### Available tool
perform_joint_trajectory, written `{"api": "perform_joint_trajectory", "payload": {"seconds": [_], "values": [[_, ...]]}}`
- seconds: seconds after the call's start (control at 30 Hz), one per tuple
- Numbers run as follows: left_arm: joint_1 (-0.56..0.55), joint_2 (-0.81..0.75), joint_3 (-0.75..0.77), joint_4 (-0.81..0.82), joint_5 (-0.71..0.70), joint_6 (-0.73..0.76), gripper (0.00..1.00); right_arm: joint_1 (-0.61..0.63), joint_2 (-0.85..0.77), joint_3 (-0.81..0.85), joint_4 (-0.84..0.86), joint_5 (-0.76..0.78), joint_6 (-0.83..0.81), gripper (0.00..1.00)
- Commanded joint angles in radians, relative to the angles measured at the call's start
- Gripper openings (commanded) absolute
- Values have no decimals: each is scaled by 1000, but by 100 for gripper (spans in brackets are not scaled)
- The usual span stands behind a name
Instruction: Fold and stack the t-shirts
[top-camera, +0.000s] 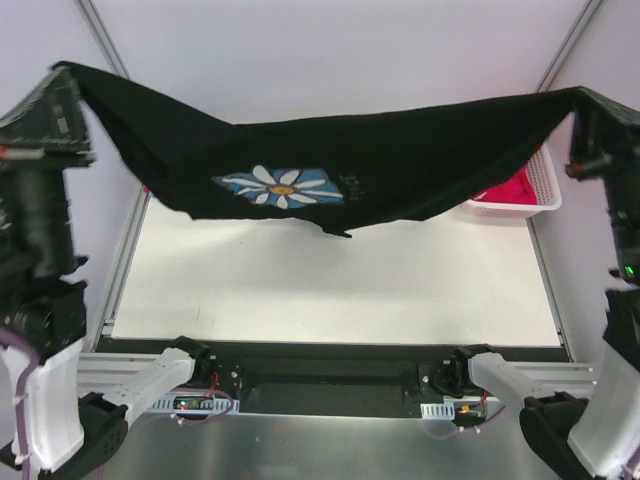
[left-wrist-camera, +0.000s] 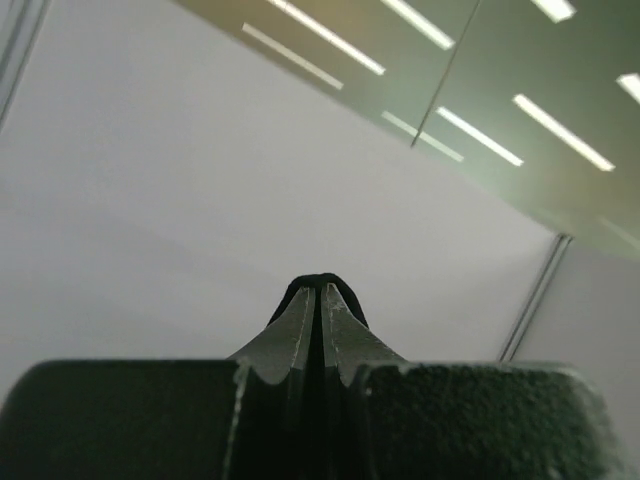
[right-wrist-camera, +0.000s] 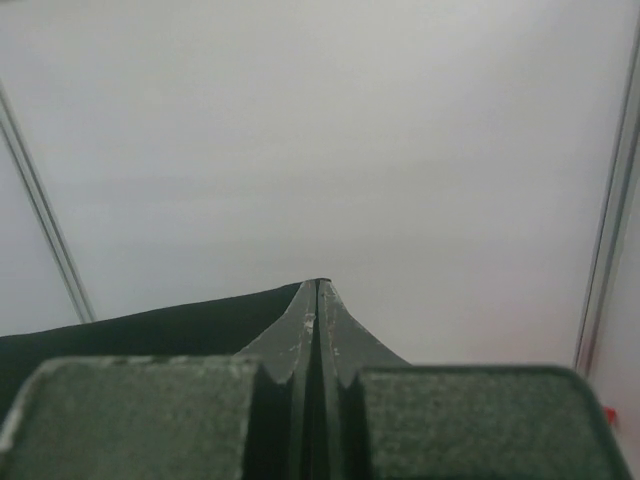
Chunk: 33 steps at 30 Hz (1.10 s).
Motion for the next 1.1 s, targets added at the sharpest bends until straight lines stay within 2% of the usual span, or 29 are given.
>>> {"api": "perform_joint_trajectory", "payload": {"seconds": [0.0, 0.07, 0.1, 0.23, 0.4, 0.53, 0.63, 0.73, 0.77, 0.97, 1.07], "values": [[12, -35, 39, 225, 44, 66, 0, -5, -40, 53, 175, 48, 3, 1], [12, -25, 29, 295, 29, 109, 0, -5, -34, 91, 172, 62, -1, 1], [12, -21, -3, 402, 21, 121, 0, -5, -40, 88, 175, 60, -1, 1], [12, 24, -14, 565, 16, 176, 0, -7, -76, 16, 233, 71, 0, 1], [12, 109, 16, 650, 58, 161, 0, -5, -51, -10, 282, 102, -58, 1], [12, 196, 50, 669, 65, 148, 0, -5, 28, -10, 339, 120, -92, 1], [12, 282, 102, 681, 95, 190, 0, -4, 62, -41, 406, 123, -123, 1], [12, 385, 167, 782, 153, 264, 0, -5, 96, -79, 510, 131, -156, 1], [12, 447, 232, 794, 168, 273, 0, -7, 122, -79, 523, 136, -162, 1], [15, 609, 498, 771, 220, 201, 0, -5, 185, -35, 560, 108, -149, 1], [15, 617, 524, 813, 268, 160, 0, -7, 187, 2, 580, 82, -138, 1]]}}
